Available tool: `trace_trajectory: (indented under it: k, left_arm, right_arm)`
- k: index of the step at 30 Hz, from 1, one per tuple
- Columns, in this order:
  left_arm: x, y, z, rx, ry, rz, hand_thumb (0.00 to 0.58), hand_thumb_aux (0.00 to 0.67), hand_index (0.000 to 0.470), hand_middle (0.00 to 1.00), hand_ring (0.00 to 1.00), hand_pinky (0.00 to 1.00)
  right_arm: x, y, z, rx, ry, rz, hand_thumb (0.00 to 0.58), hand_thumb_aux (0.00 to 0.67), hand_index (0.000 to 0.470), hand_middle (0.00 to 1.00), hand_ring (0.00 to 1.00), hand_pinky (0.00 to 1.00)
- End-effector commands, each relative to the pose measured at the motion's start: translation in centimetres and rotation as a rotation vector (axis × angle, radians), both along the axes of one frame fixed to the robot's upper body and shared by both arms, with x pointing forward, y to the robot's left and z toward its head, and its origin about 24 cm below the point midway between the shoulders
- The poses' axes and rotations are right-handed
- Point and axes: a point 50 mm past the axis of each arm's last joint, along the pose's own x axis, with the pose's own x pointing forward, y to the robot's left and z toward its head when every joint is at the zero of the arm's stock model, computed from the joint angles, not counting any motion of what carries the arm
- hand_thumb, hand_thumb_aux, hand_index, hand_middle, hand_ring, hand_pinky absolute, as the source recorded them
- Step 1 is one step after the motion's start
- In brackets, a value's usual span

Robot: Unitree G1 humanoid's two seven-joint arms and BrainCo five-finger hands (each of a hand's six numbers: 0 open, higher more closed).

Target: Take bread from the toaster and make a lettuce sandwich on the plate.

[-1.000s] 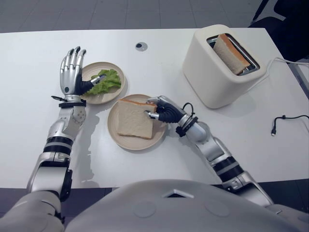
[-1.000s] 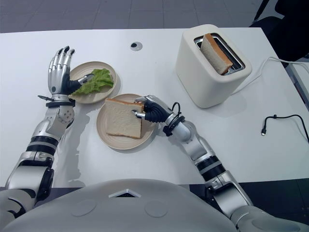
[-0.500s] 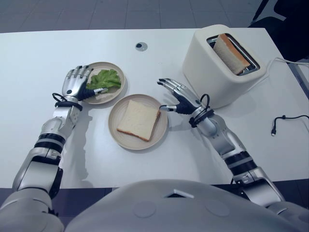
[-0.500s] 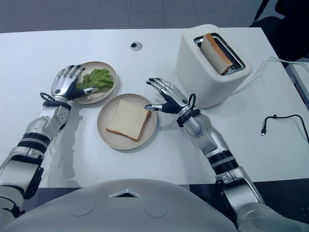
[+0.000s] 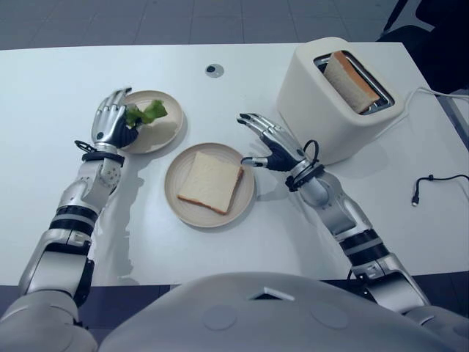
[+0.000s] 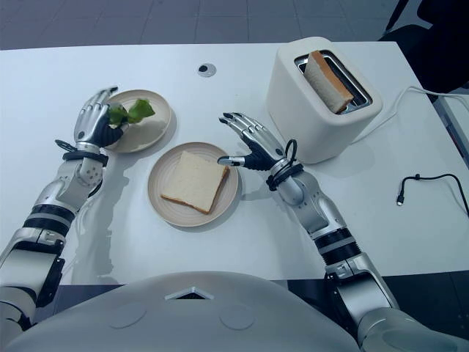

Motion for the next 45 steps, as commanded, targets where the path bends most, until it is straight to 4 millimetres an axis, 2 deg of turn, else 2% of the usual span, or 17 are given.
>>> trace_trajectory:
  k: [1, 4, 6, 13, 14, 15, 16, 17, 18, 19, 23, 31, 33, 35, 37, 41, 45]
  left_arm:
    - [-1.7, -4.4, 0.9, -0.189, -0.011, -0.246, 0.580, 0.670, 0.470, 0.00, 0.00, 0.00]
    - [-3.7, -8.0, 0.0, -0.203, 0.094, -0.460, 0.580, 0.670, 0.470, 0.00, 0.00, 0.00]
    - [-4.7, -9.1, -1.1, -0.170, 0.177, -0.535, 0.580, 0.670, 0.470, 0.00, 0.00, 0.00]
    - [-6.0, -9.1, -4.7, -0.025, 0.369, -0.576, 0.580, 0.662, 0.464, 0.00, 0.00, 0.00]
    - [-6.0, -8.9, -4.9, -0.011, 0.378, -0.568, 0.579, 0.641, 0.450, 0.00, 0.00, 0.00]
    - [-5.9, -8.8, -5.1, -0.002, 0.383, -0.564, 0.556, 0.533, 0.374, 0.00, 0.00, 0.00]
    - [-5.9, -8.8, -5.2, 0.008, 0.383, -0.561, 0.480, 0.391, 0.275, 0.00, 0.00, 0.00]
    - [-5.8, -8.7, -5.1, 0.014, 0.378, -0.560, 0.331, 0.231, 0.162, 0.00, 0.00, 0.00]
    - [-5.8, -8.7, -5.0, 0.019, 0.371, -0.560, 0.049, 0.029, 0.020, 0.00, 0.00, 0.00]
    - [-5.8, -8.6, -4.9, 0.022, 0.362, -0.561, 0.000, 0.000, 0.000, 0.00, 0.00, 0.00]
    - [-5.9, -8.5, -4.0, 0.021, 0.326, -0.562, 0.000, 0.000, 0.000, 0.00, 0.00, 0.00]
    - [-6.2, -8.8, -1.8, 0.038, 0.250, -0.594, 0.000, 0.000, 0.000, 0.00, 0.00, 0.00]
    - [-6.5, -9.0, -1.1, 0.008, 0.222, -0.603, 0.000, 0.000, 0.000, 0.00, 0.00, 0.00]
    - [-6.6, -9.2, -0.6, -0.032, 0.194, -0.610, 0.000, 0.000, 0.000, 0.00, 0.00, 0.00]
    - [-6.7, -9.3, 0.0, -0.068, 0.167, -0.612, 0.000, 0.000, 0.000, 0.00, 0.00, 0.00]
    - [-6.6, -9.2, 0.7, -0.111, 0.136, -0.613, 0.000, 0.000, 0.000, 0.00, 0.00, 0.00]
    - [-6.5, -9.0, 0.7, -0.114, 0.134, -0.606, 0.000, 0.000, 0.000, 0.00, 0.00, 0.00]
  right_arm:
    - [0.0, -0.4, 0.8, 0.051, -0.028, -0.021, 0.000, 0.000, 0.000, 0.00, 0.00, 0.00]
    - [0.3, -1.2, 1.9, 0.093, -0.071, -0.051, 0.000, 0.000, 0.000, 0.00, 0.00, 0.00]
    - [0.5, -1.7, 2.4, 0.113, -0.088, -0.069, 0.000, 0.000, 0.000, 0.00, 0.00, 0.00]
    - [1.0, -4.3, 4.4, 0.152, -0.162, -0.145, 0.000, 0.000, 0.000, 0.00, 0.00, 0.00]
    - [1.1, -4.8, 4.6, 0.153, -0.172, -0.159, 0.000, 0.000, 0.000, 0.00, 0.00, 0.00]
    - [1.1, -5.2, 4.9, 0.153, -0.181, -0.171, 0.000, 0.000, 0.000, 0.00, 0.00, 0.00]
    - [1.1, -5.7, 5.2, 0.153, -0.194, -0.186, 0.000, 0.000, 0.000, 0.00, 0.00, 0.00]
    - [1.1, -6.2, 5.5, 0.153, -0.203, -0.198, 0.000, 0.000, 0.000, 0.00, 0.00, 0.00]
    - [1.0, -6.6, 5.7, 0.153, -0.211, -0.209, 0.000, 0.000, 0.000, 0.00, 0.00, 0.00]
    - [1.0, -6.9, 5.9, 0.153, -0.217, -0.220, 0.000, 0.000, 0.000, 0.00, 0.00, 0.00]
    - [1.0, -8.3, 7.0, 0.152, -0.264, -0.270, 0.000, 0.000, 0.000, 0.00, 0.00, 0.00]
    - [-1.0, -11.7, 13.0, 0.214, -0.528, -0.414, 0.000, 0.000, 0.000, 0.00, 0.00, 0.00]
    - [-0.3, -14.2, 12.5, 0.102, -0.487, -0.553, 0.000, 0.000, 0.000, 0.00, 0.00, 0.00]
    - [0.4, -16.7, 10.6, -0.054, -0.392, -0.681, 0.000, 0.000, 0.000, 0.00, 0.00, 0.00]
    - [0.5, -18.0, 8.9, -0.140, -0.310, -0.732, 0.000, 0.000, 0.000, 0.00, 0.00, 0.00]
    - [0.6, -17.8, 6.9, -0.184, -0.215, -0.721, 0.000, 0.000, 0.000, 0.00, 0.00, 0.00]
    - [0.9, -17.1, 6.5, -0.215, -0.202, -0.683, 0.000, 0.000, 0.000, 0.00, 0.00, 0.00]
